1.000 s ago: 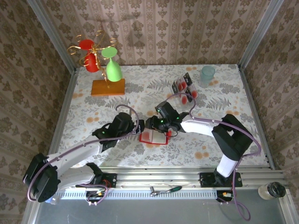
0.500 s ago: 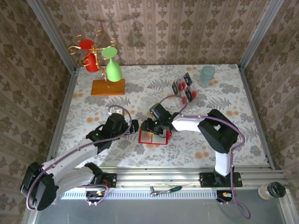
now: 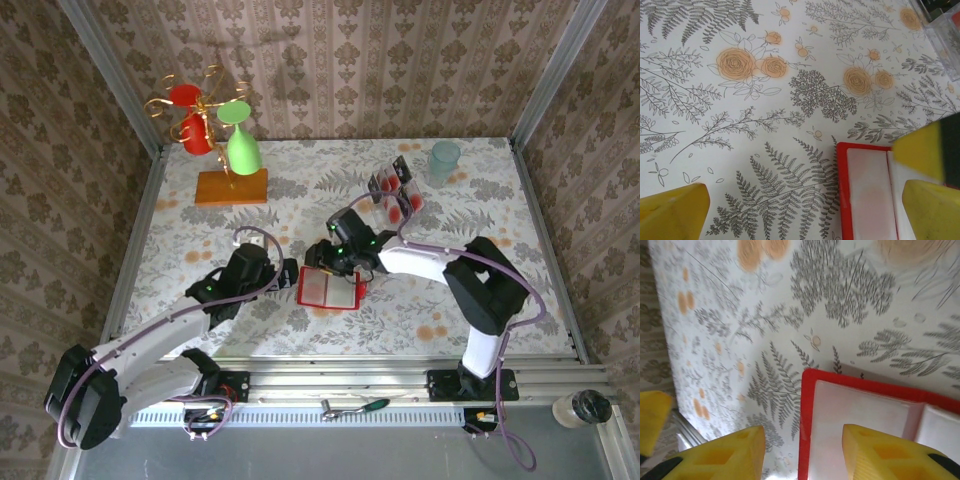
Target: Put the credit cards into the card holder
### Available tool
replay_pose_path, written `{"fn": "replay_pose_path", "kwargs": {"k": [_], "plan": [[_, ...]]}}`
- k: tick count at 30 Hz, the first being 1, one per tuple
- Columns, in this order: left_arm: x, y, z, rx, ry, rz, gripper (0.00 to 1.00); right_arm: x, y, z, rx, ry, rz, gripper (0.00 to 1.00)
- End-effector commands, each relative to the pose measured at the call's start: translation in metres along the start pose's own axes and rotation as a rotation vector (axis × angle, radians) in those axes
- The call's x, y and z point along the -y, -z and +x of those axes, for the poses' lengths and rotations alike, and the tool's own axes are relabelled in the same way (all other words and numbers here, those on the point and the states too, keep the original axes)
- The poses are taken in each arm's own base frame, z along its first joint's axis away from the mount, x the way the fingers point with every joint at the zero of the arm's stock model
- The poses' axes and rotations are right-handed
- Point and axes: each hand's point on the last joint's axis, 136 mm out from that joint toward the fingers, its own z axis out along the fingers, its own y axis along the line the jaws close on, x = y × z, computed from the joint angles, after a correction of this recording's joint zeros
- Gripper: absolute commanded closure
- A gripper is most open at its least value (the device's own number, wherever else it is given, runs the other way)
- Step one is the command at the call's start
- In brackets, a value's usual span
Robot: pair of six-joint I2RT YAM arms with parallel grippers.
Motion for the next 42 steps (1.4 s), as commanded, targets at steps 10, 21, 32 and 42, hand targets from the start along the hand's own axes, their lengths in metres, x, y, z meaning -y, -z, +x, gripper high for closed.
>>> {"fn": "replay_pose_path", "kwargs": {"k": [10, 21, 32, 42], "plan": [[0.039, -0.023, -0.006, -0.075, -0.073, 0.071, 0.00, 0.040, 0.118, -0.081, 0.192, 0.159, 0.275, 0.55], [0.031, -0.044, 0.023, -0.144, -0.126, 0.015, 0.00, 0.083, 0.171, -0.147, 0.223, 0.328, 0.709, 0.61], [0.025, -0.042, 0.028, -0.149, -0.131, -0.002, 0.00, 0.119, 0.179, -0.198, 0.163, 0.360, 0.946, 0.71], [0.025, -0.042, 0.027, -0.150, -0.132, -0.004, 0.00, 0.149, 0.165, -0.211, 0.090, 0.321, 0.977, 0.75]]}}
